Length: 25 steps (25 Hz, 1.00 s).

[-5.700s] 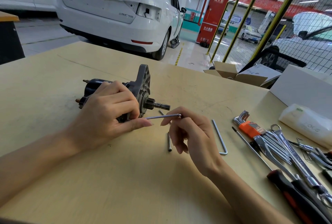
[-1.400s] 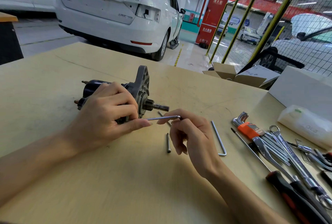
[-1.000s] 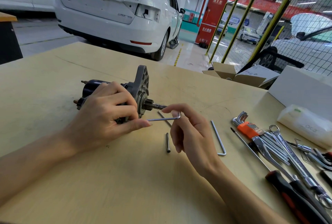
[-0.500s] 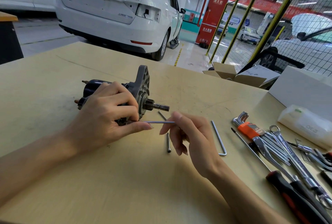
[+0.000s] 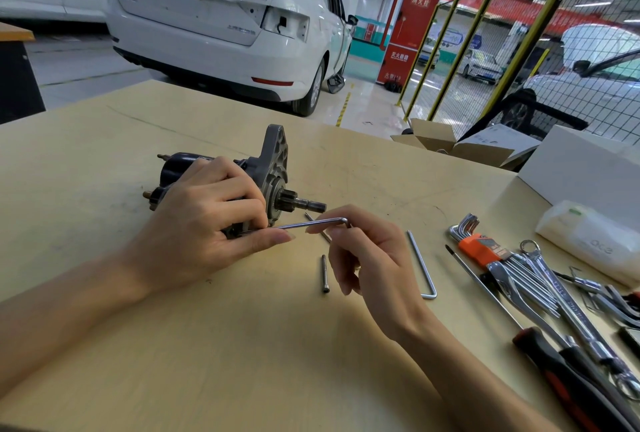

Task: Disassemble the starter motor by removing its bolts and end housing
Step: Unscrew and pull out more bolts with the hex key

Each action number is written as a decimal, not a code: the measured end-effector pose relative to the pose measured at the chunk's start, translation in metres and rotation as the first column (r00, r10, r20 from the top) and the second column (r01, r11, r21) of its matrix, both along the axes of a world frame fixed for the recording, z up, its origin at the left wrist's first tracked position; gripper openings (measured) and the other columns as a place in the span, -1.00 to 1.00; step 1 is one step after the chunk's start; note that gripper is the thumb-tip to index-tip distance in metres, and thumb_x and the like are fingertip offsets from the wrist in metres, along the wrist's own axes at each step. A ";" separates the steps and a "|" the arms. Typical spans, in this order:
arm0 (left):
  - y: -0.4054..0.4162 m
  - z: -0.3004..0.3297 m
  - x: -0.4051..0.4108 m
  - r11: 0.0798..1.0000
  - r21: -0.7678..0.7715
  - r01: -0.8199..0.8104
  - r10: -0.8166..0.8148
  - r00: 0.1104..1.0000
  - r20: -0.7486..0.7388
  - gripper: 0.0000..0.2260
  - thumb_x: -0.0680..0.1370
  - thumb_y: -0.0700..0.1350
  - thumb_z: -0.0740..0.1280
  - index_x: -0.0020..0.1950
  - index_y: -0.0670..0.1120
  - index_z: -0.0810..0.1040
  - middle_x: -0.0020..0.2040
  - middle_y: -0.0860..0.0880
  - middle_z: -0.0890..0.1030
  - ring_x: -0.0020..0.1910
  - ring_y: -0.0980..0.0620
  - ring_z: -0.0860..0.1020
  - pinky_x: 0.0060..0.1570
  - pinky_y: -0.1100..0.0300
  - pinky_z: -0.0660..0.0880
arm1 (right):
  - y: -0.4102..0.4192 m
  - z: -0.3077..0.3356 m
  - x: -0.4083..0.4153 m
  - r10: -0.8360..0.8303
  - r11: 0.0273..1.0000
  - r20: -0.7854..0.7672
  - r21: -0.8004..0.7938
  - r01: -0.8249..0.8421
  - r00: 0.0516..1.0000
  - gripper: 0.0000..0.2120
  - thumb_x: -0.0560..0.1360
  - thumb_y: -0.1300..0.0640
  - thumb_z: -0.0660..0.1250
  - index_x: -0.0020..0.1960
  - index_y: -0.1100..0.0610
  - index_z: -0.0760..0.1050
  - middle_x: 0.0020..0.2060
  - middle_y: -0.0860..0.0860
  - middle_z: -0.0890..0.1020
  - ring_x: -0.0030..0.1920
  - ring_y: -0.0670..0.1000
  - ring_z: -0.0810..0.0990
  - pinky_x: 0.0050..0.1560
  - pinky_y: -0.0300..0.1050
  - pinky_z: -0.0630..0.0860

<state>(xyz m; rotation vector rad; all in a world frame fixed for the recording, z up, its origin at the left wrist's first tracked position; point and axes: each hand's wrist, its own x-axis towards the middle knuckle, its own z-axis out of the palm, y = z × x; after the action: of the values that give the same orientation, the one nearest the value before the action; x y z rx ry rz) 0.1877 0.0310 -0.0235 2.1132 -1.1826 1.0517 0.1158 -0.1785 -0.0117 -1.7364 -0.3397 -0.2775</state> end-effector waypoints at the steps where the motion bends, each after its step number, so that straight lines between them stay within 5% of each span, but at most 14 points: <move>1: 0.000 0.000 0.000 1.000 0.000 0.002 -0.002 1.000 -0.002 -0.64 0.54 0.15 0.34 -0.33 -0.06 0.62 -0.24 0.09 0.60 -0.10 0.02 0.49 -0.08 0.02 0.37 | 0.000 -0.001 0.001 -0.025 1.000 0.002 -0.004 0.025 1.000 -0.75 0.54 0.22 0.15 -0.08 0.16 0.61 -0.56 0.08 0.42 -0.56 -0.05 0.34 -0.50 -0.30 0.30; 8: -0.001 0.000 0.001 1.000 0.006 0.009 -0.009 1.000 0.014 -0.63 0.52 0.16 0.35 -0.36 -0.05 0.63 -0.24 0.09 0.60 -0.09 0.03 0.48 -0.06 0.04 0.36 | 0.003 -0.002 0.002 -0.070 0.998 0.005 0.008 0.070 0.998 -0.61 0.65 -0.07 0.10 -0.07 0.14 0.59 -0.55 0.07 0.46 -0.58 -0.04 0.36 -0.50 -0.26 0.32; 20: 0.000 -0.001 0.001 1.000 0.007 -0.005 0.005 1.000 0.025 -0.65 0.56 0.09 0.33 -0.30 -0.09 0.66 -0.22 0.07 0.62 -0.10 0.01 0.48 -0.04 0.06 0.37 | 0.003 -0.004 0.002 -0.029 0.996 -0.091 -0.087 0.021 0.995 -0.41 0.57 -0.24 0.10 -0.27 0.18 0.64 -0.56 0.08 0.48 -0.55 -0.04 0.40 -0.44 -0.24 0.38; 25: 0.000 0.002 0.000 0.997 -0.072 0.042 -0.044 0.999 -0.021 -0.67 0.57 0.04 0.32 -0.26 -0.13 0.68 -0.23 0.03 0.62 -0.15 -0.06 0.51 -0.06 0.06 0.42 | 0.003 -0.001 0.004 -0.001 0.999 -0.177 -0.043 -0.007 0.984 -0.44 0.58 -0.22 0.10 -0.20 0.21 0.62 -0.54 0.09 0.48 -0.56 -0.03 0.41 -0.50 -0.28 0.36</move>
<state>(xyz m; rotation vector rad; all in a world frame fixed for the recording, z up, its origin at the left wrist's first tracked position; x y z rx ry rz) 0.1875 0.0311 -0.0219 2.0314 -1.1575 1.0326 0.1194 -0.1757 -0.0127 -1.7885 -0.2203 -0.1126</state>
